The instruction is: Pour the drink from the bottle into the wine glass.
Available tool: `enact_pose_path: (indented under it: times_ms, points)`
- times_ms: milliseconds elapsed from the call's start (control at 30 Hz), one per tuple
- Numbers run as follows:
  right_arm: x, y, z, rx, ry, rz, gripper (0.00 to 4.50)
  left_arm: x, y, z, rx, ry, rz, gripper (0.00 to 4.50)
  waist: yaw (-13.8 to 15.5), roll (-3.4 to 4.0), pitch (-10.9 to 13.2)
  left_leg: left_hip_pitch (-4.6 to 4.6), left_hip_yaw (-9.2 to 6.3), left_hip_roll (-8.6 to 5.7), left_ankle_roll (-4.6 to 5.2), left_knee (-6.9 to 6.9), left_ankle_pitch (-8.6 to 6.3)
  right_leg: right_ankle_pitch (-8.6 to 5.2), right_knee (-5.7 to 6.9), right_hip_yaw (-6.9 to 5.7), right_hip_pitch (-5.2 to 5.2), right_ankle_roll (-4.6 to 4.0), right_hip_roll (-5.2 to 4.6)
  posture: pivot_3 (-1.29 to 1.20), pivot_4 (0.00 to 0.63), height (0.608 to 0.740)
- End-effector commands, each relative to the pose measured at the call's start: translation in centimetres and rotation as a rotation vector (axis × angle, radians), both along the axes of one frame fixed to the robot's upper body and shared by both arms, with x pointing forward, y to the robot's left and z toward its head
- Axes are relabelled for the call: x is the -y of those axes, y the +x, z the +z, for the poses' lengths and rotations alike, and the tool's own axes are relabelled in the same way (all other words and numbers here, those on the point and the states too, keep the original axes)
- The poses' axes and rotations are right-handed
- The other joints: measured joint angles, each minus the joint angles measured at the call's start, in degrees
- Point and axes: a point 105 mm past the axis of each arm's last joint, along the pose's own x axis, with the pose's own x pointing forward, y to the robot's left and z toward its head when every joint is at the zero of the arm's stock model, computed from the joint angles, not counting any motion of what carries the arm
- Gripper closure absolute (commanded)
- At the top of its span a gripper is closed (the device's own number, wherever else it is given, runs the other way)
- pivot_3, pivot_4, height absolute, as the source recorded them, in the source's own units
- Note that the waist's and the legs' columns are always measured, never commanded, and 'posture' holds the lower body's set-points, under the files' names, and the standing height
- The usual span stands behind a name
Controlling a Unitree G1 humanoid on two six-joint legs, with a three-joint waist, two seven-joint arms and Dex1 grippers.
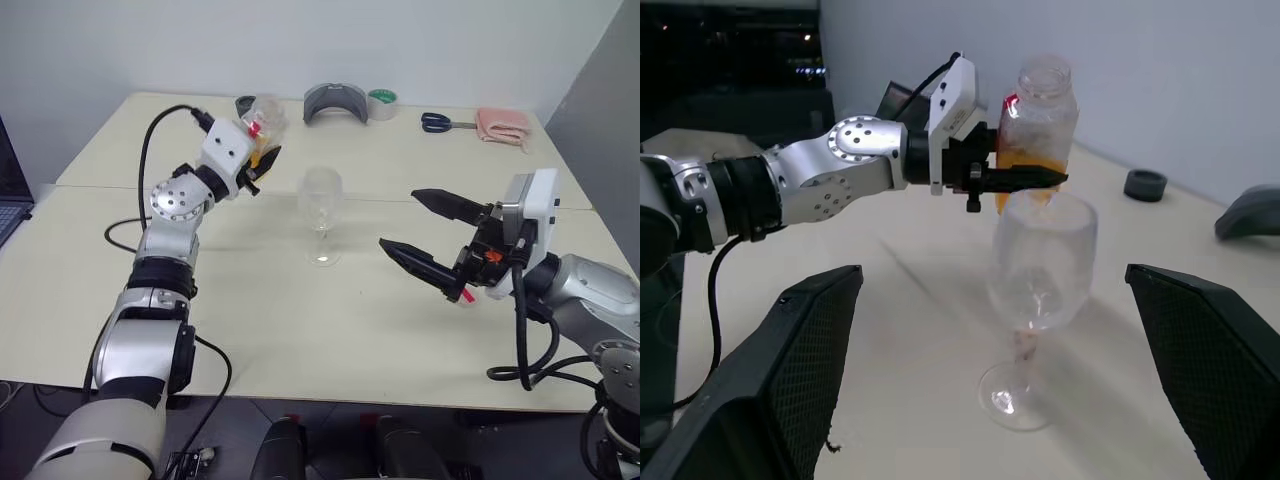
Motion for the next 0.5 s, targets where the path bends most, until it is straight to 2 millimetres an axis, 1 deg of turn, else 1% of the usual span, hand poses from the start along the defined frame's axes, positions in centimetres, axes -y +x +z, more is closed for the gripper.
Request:
enact_pose_path:
  times_ms: [33,233,500]
  points:
    - [-0.3,0.2,0.7,0.072,0.027,-0.012,0.00,0.9,-0.7,3.0,0.117,0.129,-0.051,2.86,0.0,0.00,0.0,0.00,-0.01,0.00,0.00,0.00,0.00,0.00,0.00,-0.01,0.00,0.00,0.01,0.00,0.150,0.740]
    - [0.0,0.7,0.4,0.105,0.077,-0.055,0.00,1.6,-1.0,3.7,0.181,0.286,-0.088,2.86,0.1,0.00,0.0,-0.01,0.00,-0.01,0.00,0.01,0.00,0.00,0.00,-0.01,-0.01,0.00,-0.02,0.00,0.150,0.740]
    - [0.2,0.6,-0.2,0.135,0.121,-0.093,0.00,1.5,-1.1,4.2,0.228,0.444,-0.089,2.86,0.1,0.00,0.0,-0.02,0.01,-0.01,0.00,0.01,0.00,0.00,0.04,0.00,-0.05,0.00,-0.02,0.00,0.150,0.740]
